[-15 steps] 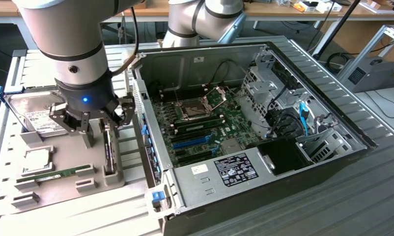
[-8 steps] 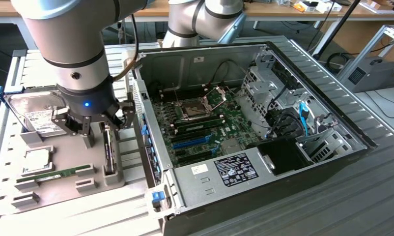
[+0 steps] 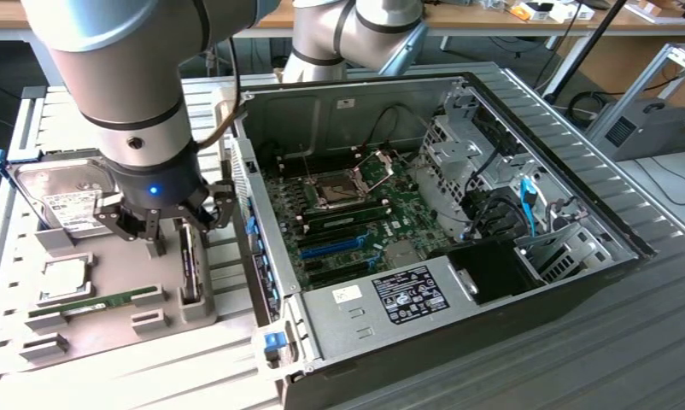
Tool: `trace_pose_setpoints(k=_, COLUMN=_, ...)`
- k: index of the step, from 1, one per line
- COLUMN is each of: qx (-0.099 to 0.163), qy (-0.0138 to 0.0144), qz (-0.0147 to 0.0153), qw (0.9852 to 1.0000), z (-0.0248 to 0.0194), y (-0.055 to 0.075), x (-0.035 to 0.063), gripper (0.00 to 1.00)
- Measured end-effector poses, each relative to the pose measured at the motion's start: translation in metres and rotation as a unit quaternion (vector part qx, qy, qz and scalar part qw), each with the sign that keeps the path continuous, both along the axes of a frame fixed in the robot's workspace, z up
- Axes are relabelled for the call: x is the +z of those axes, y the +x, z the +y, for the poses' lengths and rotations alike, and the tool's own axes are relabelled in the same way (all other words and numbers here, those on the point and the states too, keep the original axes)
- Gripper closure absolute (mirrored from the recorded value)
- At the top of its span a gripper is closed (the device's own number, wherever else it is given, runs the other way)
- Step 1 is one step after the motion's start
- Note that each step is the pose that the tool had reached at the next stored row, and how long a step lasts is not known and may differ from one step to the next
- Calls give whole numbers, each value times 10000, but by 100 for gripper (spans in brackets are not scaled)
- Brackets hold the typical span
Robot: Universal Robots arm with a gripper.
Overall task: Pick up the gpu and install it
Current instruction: 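Pick up the gpu and move the gpu toward the slot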
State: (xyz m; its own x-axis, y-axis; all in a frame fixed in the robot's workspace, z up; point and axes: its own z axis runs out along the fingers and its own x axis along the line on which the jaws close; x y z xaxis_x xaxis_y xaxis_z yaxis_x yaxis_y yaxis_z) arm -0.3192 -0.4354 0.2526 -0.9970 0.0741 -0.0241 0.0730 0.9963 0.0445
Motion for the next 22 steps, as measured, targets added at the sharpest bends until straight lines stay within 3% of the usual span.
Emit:
trace_pose_setpoints(k=10, qx=0, qy=0, qz=0, qw=10000, z=0, y=0, x=-112, gripper=44)
trace_pose_setpoints(k=22, qx=0, qy=0, qz=0, qw=10000, z=0, y=4, x=-121, gripper=44)
